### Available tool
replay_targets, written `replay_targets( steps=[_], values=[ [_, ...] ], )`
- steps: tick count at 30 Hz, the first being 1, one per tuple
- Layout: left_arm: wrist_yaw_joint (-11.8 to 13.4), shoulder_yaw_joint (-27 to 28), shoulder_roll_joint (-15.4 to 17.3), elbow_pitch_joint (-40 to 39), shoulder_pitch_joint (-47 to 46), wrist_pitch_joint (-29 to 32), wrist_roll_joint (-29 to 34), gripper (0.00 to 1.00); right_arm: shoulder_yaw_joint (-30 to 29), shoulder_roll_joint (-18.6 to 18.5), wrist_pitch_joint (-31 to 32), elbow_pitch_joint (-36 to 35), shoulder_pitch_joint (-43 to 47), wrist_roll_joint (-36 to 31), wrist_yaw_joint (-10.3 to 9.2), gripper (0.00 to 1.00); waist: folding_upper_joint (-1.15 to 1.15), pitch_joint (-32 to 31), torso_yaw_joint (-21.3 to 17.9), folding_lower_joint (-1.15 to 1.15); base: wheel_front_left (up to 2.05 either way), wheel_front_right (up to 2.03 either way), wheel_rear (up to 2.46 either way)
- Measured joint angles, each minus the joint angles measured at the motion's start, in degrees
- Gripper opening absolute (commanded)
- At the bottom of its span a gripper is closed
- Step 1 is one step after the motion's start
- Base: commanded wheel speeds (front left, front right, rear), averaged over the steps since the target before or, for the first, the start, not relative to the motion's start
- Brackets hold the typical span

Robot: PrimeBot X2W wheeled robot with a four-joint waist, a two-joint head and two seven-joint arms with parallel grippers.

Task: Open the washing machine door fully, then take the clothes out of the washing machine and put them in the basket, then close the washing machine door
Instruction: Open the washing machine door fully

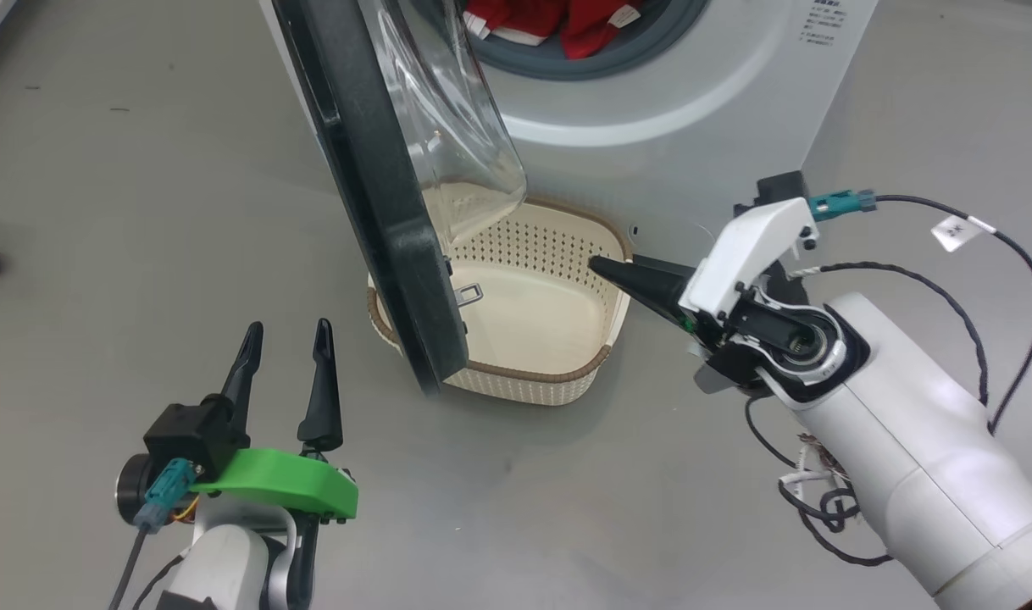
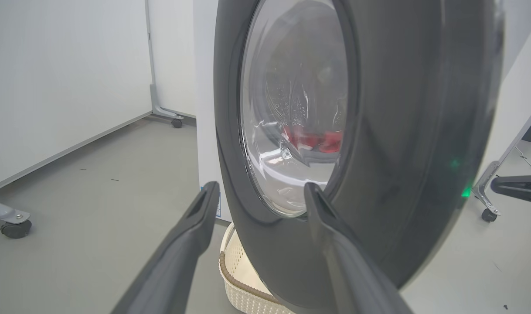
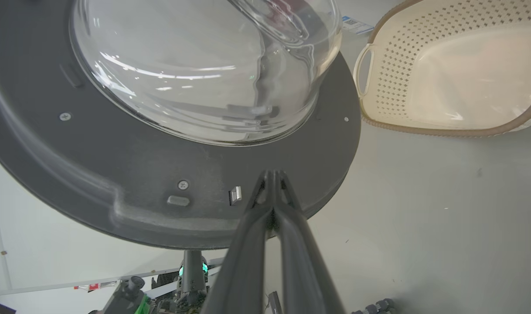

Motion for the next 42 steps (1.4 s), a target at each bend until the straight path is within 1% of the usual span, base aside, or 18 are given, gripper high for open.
replay_targets(
  steps=[3, 6, 12, 13, 14, 15, 16, 17, 20, 21, 23, 24, 26, 27, 31, 36, 38, 42],
  values=[
    [-0.04, 1.0, 0.03, 0.3, 0.83, 0.0, 0.18, 1.0, 1.41, -3.49, -3.46, 0.32, 1.39, -5.54, 2.1, 0.0, 0.0, -1.36, -1.18, 0.0, 0.0, 0.0, 0.0],
    [-0.05, 1.94, 0.31, 0.63, 1.93, 0.0, 0.35, 1.0, 2.21, -5.94, -8.53, 0.07, 2.44, -11.37, 3.02, 0.0, 0.0, -2.63, -2.46, 0.0, 0.0, 0.0, 0.0],
    [-0.08, 4.22, 1.05, 0.57, 3.44, 0.01, 0.41, 1.0, 4.82, -11.31, -19.54, -2.03, 2.77, -25.01, 3.54, 0.0, 0.0, -4.47, -5.25, 0.0, 0.0, 0.0, 0.0],
    [-0.08, 4.22, 1.05, 0.57, 3.44, 0.01, 0.41, 1.0, 4.82, -11.31, -19.54, -2.03, 2.77, -25.01, 3.54, 0.0, 0.0, -4.47, -5.25, 0.0, 0.0, 0.0, 0.0],
    [-0.09, 4.49, 1.07, 0.49, 3.47, 0.0, 0.41, 1.0, 5.3, -12.04, -21.4, -2.43, 2.88, -27.06, 3.54, 0.0, 0.0, -4.69, -5.7, 0.0, 0.0, 0.0, 0.0],
    [-0.15, 4.8, 1.05, 0.35, 3.48, 0.0, 0.43, 1.0, 6.41, -13.55, -25.15, -3.2, 3.07, -31.64, 3.54, 0.0, 0.0, -5.05, -6.53, 0.0, 0.0, 0.0, 0.0],
    [-0.43, 4.87, 1.04, 0.35, 3.48, 0.0, 0.45, 1.0, 6.83, -14.37, -27.11, -3.54, 3.18, -33.88, 3.54, 0.0, 0.0, -5.23, -6.88, 0.0, 0.0, 0.0, 0.0],
    [-0.65, 5.1, 1.02, 0.32, 3.5, 0.01, 0.78, 1.0, 7.13, -15.88, -31.0, -3.99, 3.57, -37.55, 3.54, 0.0, 0.0, -5.59, -7.46, 0.0, 0.0, 0.0, 0.0],
    [-1.02, 5.21, 1.0, 0.29, 3.5, 0.0, 1.0, 1.0, 7.02, -16.97, -34.72, -4.59, 4.28, -39.83, 3.5, 0.0, 0.0, -5.85, -7.88, 0.0, 0.0, 0.0, 0.0],
    [-1.1, 5.56, 1.0, 0.22, 3.53, 0.0, 1.03, 1.0, 6.99, -17.49, -37.9, -5.03, 5.45, -41.85, 2.79, 0.0, 0.0, -6.0, -8.16, 0.0, 0.0, 0.0, 0.0],
    [-1.1, 6.46, 1.0, -0.18, 3.72, 0.0, 1.49, 1.0, 7.19, -17.47, -40.28, -5.45, 6.81, -43.01, 1.85, 0.0, 0.0, -6.08, -8.44, 0.0, 0.0, 0.0, 0.0],
    [-1.1, 6.46, 1.0, -0.18, 3.72, 0.0, 1.49, 1.0, 7.19, -17.47, -40.28, -5.45, 6.81, -43.01, 1.85, 0.0, 0.0, -6.08, -8.44, 0.0, 0.0, 0.0, 0.0],
    [-1.1, 7.28, 1.07, -0.35, 4.31, 0.0, 1.66, 1.0, 7.33, -17.52, -43.45, -5.71, 8.82, -45.3, -0.09, 0.0, 0.0, -6.2, -9.01, 0.0, 0.0, 0.0, 0.0],
    [-1.1, 7.28, 1.07, -0.35, 4.31, 0.0, 1.66, 1.0, 7.33, -17.52, -43.45, -5.71, 8.82, -45.3, -0.09, 0.0, 0.0, -6.2, -9.01, 0.0, 0.0, 0.0, 0.0],
    [-1.33, 7.71, 1.0, -0.37, 4.66, 0.0, 2.0, 1.0, 5.55, -17.45, -43.23, -6.32, 12.2, -45.35, -2.56, 0.0, 0.0, -6.33, -9.41, 0.0, 0.0, 0.0, 0.0],
    [-1.6, 8.54, 1.01, -0.38, 5.0, 0.0, 2.18, 1.0, 2.59, -17.04, -42.78, -7.95, 14.95, -46.35, -5.03, 0.0, 0.0, -6.44, -9.93, 0.0, 0.0, 0.0, 0.0],
    [-1.62, 8.91, 1.0, -0.4, 5.12, 0.0, 2.19, 1.0, 0.31, -16.44, -42.33, -9.36, 16.09, -47.85, -6.0, 0.0, 0.0, -6.49, -10.19, 0.0, 0.0, 0.0, 0.0],
    [-1.68, 9.53, 1.0, -0.42, 5.8, 0.0, 2.55, 1.0, -4.48, -14.86, -42.3, -13.13, 17.24, -50.97, -6.97, 0.0, 0.0, -6.84, -10.9, 0.0, 0.0, 0.0, 0.0]
  ],
)
